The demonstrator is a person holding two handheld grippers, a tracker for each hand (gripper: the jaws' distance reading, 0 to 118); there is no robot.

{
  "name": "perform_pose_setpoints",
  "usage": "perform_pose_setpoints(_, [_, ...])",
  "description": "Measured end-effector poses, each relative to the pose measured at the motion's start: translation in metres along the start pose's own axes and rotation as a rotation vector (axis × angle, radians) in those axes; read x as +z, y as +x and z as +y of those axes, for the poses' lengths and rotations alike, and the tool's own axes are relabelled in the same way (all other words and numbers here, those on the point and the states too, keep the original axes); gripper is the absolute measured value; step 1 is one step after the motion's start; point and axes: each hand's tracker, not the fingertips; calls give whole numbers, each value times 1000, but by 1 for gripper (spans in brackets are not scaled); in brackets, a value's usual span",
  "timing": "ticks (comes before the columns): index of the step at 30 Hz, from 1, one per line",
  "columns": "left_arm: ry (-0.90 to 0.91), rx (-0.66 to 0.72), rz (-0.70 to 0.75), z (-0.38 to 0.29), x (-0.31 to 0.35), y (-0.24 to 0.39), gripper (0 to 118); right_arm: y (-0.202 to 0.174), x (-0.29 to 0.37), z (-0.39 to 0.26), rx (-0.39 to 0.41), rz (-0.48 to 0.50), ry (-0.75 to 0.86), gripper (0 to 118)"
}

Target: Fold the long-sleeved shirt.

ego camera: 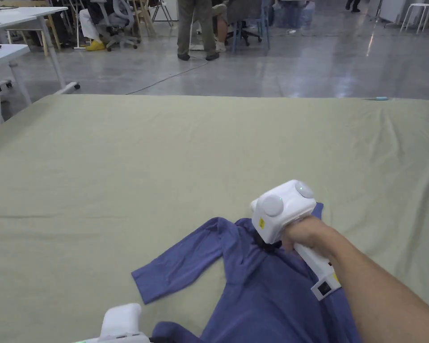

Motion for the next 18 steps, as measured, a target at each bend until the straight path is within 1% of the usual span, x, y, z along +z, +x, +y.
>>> perform_pose_setpoints(1, [7, -3, 14, 3, 3, 2, 9, -5, 7, -2, -4, -42, 6, 0])
perform_pose_setpoints(2, [46, -24, 53, 9, 8, 4, 9, -7, 17, -5, 11, -33, 4, 0])
perform_pose_setpoints(3, [84, -40, 70, 18, 14, 7, 9, -5, 33, -9, 41, -52, 42, 0])
perform_pose_setpoints(4, [108, -55, 64, 28, 20, 9, 9, 4, 48, -10, 28, -68, 84, 0])
perform_pose_setpoints(6, [187, -92, 54, 58, 39, 16, 9, 26, 97, -13, -48, -90, 156, 0])
perform_pose_setpoints(7, [204, -119, 45, 77, 48, 22, 9, 38, 124, -13, -67, -91, 183, 0])
perform_pose_setpoints(9, [266, -168, 41, 117, 72, 37, 9, 65, 182, -17, -107, -123, 260, 0])
perform_pose_setpoints(13, [419, -304, 112, 197, 129, 80, 9, 105, 296, -20, -162, -229, 436, 0])
perform_pose_setpoints(14, [459, -319, 110, 220, 145, 92, 9, 113, 324, -20, -176, -249, 477, 0])
perform_pose_setpoints(15, [491, -334, 140, 241, 161, 105, 9, 120, 351, -20, -197, -279, 512, 0])
perform_pose_setpoints(17, [563, -370, 151, 279, 190, 133, 9, 129, 398, -19, -245, -350, 572, 0])
perform_pose_setpoints(18, [577, -375, 120, 300, 204, 144, 9, 133, 418, -16, -257, -373, 605, 0])
